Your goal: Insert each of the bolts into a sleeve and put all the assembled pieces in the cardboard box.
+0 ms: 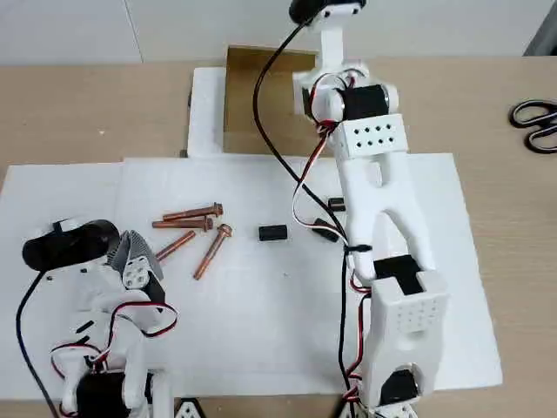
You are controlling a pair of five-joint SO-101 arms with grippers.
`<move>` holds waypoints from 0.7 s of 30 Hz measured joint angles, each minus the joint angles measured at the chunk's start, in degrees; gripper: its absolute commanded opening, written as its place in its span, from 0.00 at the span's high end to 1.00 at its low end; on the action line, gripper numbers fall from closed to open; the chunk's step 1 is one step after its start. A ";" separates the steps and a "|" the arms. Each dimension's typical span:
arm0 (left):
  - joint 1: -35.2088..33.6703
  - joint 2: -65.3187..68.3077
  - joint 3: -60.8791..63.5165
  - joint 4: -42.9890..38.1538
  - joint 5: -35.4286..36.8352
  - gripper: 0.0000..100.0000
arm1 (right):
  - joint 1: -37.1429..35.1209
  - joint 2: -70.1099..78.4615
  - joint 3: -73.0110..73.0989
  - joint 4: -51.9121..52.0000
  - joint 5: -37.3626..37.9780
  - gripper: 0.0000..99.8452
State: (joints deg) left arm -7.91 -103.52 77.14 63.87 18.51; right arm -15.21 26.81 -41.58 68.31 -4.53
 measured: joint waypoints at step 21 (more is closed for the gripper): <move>0.00 0.00 0.00 0.00 0.00 0.99 | -3.34 -0.97 1.14 29.80 7.38 0.99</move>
State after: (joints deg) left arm -7.91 -103.52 77.14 63.87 18.51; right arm -18.55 25.85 -40.44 98.11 2.86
